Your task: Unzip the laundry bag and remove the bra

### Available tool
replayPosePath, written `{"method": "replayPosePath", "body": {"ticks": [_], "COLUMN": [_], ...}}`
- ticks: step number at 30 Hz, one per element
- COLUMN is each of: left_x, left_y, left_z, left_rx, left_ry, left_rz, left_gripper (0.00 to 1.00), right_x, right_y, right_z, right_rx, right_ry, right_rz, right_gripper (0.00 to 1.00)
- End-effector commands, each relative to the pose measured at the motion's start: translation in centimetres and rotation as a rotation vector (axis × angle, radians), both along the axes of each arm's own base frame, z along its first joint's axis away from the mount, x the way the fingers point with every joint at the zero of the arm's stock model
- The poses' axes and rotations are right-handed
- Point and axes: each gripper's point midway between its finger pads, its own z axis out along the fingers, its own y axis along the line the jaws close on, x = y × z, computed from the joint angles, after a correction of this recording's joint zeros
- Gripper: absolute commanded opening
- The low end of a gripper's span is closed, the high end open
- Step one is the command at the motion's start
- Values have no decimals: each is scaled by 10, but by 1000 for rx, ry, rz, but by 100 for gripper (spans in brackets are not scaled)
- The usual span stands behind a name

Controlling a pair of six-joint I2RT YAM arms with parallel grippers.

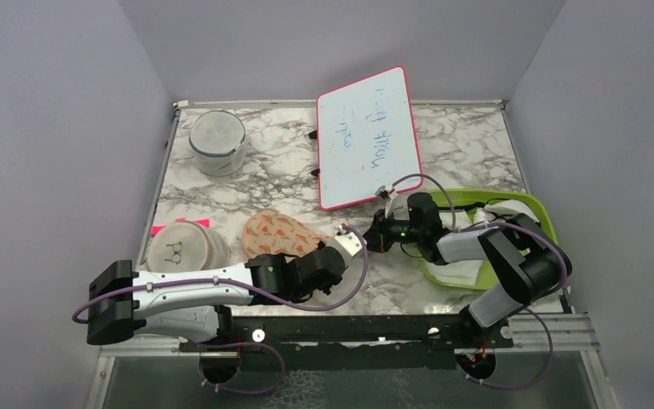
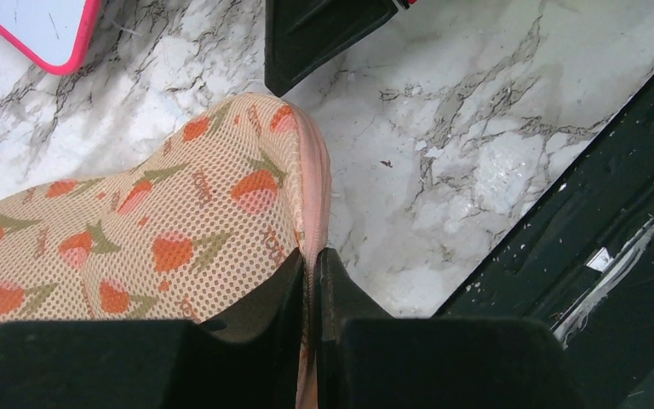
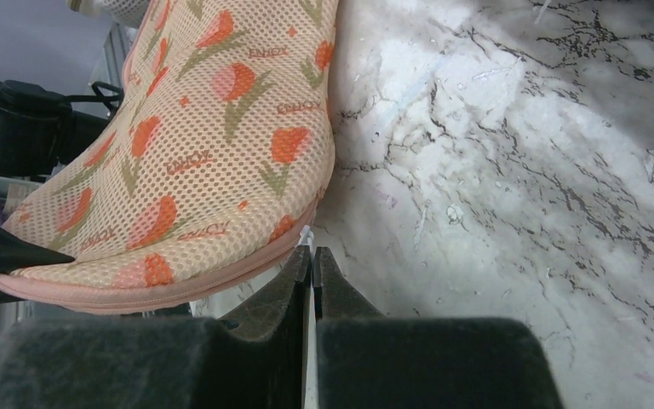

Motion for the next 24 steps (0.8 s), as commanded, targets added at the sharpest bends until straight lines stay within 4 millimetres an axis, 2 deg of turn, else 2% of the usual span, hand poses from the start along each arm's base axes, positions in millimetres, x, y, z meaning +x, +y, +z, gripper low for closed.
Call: {"method": "replayPosePath", "body": {"ticks": [1,6,10,16,20,24], "left_x": [-4,-6,-6,-5,0,5], "left_y": [-12,-12,-11,-9,-6,-4], "left_z": [34,40,43,58,68,65], "left_rx": [-85,-101,-113,-155,-186,-178], "left_ry": [-17,-24,-24,-50,-84,-99], "left_rz": [-55,-75,-76,-70,-48,-20], "left_gripper": [0,0,0,0,0,0], "right_x": [11,13,13,14,12,15], "right_y": [10,17,21,26,26,19], "right_z": [8,7,14,24,27,22], "right_rx": [39,63,97,127,133,88], "right_ry": [-75,-64,-70,-91,-92,-82], "right_rz": [32,44,44,47,42,-15], "right_gripper": [1,1,1,1,1,1]}}
